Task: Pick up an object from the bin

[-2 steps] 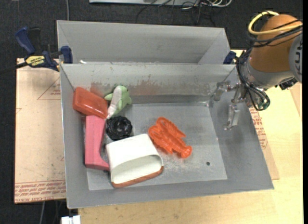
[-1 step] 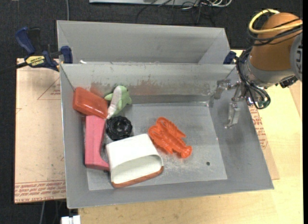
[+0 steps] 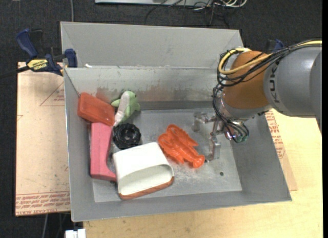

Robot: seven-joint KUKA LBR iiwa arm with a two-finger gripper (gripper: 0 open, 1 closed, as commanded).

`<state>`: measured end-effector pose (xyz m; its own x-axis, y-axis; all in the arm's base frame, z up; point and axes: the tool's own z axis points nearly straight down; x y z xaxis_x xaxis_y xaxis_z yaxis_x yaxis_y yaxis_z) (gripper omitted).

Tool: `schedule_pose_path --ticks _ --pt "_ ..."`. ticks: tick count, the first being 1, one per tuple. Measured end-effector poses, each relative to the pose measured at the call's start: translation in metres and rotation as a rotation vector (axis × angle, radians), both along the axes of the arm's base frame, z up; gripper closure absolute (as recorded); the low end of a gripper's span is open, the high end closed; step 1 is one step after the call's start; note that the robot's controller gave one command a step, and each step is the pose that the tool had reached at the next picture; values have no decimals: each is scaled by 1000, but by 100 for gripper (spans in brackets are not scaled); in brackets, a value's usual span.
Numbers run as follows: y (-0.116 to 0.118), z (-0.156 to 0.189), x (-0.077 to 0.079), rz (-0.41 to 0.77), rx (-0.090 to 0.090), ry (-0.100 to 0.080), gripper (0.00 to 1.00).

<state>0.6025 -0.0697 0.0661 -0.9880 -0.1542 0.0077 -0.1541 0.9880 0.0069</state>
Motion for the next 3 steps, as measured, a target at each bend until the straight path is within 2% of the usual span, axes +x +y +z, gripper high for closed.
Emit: schedule_pose_path --ticks 1,2,3 --pt "22 58 -25 -369 -5 -12 0" --pt "54 33 -38 32 3 1 0" --pt "45 5 -72 -440 -1 -22 0"
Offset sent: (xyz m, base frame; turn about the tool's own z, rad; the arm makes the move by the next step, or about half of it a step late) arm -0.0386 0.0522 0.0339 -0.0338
